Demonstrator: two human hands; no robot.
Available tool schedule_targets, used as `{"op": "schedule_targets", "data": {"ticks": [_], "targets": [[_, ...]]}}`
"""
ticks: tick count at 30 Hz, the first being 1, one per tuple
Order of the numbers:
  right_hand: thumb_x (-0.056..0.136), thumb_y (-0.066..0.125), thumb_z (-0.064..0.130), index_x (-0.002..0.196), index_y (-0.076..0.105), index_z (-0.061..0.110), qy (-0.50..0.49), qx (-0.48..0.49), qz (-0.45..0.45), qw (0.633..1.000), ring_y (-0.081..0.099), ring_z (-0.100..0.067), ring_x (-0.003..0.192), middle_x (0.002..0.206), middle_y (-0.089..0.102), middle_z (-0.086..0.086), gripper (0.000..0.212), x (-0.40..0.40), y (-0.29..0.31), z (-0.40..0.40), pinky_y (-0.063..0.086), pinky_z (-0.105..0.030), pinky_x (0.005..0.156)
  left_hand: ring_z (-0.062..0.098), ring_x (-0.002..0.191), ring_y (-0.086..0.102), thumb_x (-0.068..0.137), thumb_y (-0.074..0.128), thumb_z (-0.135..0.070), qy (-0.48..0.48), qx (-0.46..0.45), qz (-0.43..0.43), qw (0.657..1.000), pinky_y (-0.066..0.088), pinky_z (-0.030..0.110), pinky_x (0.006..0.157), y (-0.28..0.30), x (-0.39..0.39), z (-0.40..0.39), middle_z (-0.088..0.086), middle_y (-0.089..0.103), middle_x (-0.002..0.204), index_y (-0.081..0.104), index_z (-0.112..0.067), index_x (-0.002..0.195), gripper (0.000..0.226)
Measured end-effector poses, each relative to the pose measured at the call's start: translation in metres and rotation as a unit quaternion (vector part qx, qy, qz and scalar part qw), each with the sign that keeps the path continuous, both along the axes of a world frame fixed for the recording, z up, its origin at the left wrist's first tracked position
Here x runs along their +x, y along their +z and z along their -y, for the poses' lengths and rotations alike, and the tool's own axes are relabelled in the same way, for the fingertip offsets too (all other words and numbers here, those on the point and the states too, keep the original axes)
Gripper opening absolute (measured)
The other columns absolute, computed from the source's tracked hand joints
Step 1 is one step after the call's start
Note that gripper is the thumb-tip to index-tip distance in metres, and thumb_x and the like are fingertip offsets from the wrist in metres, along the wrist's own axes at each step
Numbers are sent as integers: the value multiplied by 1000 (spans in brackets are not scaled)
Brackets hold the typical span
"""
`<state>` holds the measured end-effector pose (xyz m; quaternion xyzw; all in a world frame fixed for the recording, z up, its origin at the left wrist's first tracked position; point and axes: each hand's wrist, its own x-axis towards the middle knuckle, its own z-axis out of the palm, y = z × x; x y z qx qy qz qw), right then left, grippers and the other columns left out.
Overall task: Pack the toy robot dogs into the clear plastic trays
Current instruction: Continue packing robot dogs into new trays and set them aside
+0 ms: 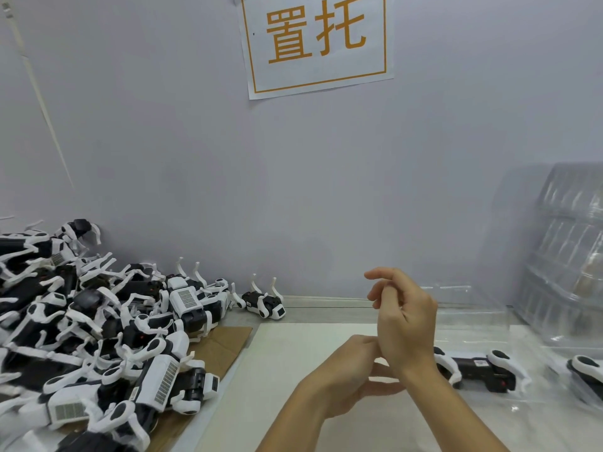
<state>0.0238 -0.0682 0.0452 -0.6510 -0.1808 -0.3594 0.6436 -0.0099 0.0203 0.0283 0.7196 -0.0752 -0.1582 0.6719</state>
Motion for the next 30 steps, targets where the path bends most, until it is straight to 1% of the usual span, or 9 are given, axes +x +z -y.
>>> {"op": "schedule_targets", "data": {"ticks": [3, 7, 10, 14, 16, 19, 23, 27, 30], "targets": [[81, 36, 10, 82, 69, 28, 0, -3, -4, 1000, 54, -15, 56, 64, 61, 7, 37, 0, 0, 0, 42, -23, 52, 7, 90, 68, 98, 29, -13, 15, -4, 2, 1000, 55, 28, 84, -4, -3, 12, -9, 74, 95, 74, -23, 97, 46], [80, 36, 11, 83, 69, 26, 0, -3, -10, 1000, 54, -16, 56, 63, 61, 7, 37, 0, 0, 1, 42, -24, 53, 7, 95, 65, 99, 31, -6, 24, 23, 37, 999, 55, 29, 87, -7, -4, 19, -8, 72, 98, 69, -16, 107, 41], [81, 36, 11, 83, 69, 26, 3, -3, -15, 1000, 53, -17, 55, 63, 62, 6, 37, 0, 0, 2, 43, -27, 53, 8, 94, 62, 103, 27, -6, 40, 80, 63, 994, 57, 32, 88, -8, -2, 18, -2, 67, 111, 63, -7, 122, 40], [81, 35, 11, 82, 69, 26, 6, -8, -20, 1000, 53, -16, 55, 63, 62, 4, 37, 0, -1, 3, 43, -28, 53, 17, 104, 62, 106, 30, -13, 59, 132, 78, 986, 55, 42, 97, -5, -1, 19, 8, 64, 128, 59, -9, 130, 38], [81, 35, 11, 81, 69, 27, 8, -10, -22, 1000, 53, -16, 55, 64, 62, 3, 37, 0, -2, 3, 43, -26, 53, 22, 108, 64, 105, 33, -16, 77, 144, 83, 983, 56, 39, 95, -6, 0, 17, 8, 66, 125, 60, -11, 128, 36], [85, 40, 6, 80, 68, 29, 13, -28, -43, 999, 55, -12, 57, 64, 63, 5, 37, 1, -3, 4, 43, -21, 53, 15, 87, 66, 102, 39, -19, 102, 152, 80, 980, 56, 32, 83, -12, 4, 10, 12, 70, 111, 65, -9, 117, 32], [87, 46, -4, 77, 69, 28, 50, -109, -117, 986, 54, -5, 53, 65, 65, 5, 41, 5, -9, 4, 41, -13, 52, 16, 64, 66, 96, 45, -21, 167, 202, 74, 962, 53, 29, 64, -17, 10, -8, 9, 70, 87, 69, -7, 102, 28], [88, 48, 2, 78, 70, 32, 81, -217, -174, 957, 56, -7, 57, 71, 68, 2, 39, 5, -16, 0, 40, -14, 51, 19, 67, 67, 90, 48, -21, 272, 269, 91, 920, 50, 25, 59, -8, 14, -41, 6, 71, 89, 70, -13, 92, 22], [90, 45, 7, 82, 68, 36, 75, -298, -189, 933, 60, -8, 67, 80, 67, 8, 38, 3, -21, -1, 47, -19, 56, 13, 68, 59, 89, 51, -23, 344, 323, 144, 870, 41, 21, 54, 13, 14, -72, -8, 64, 75, 66, -21, 82, 17]]}}
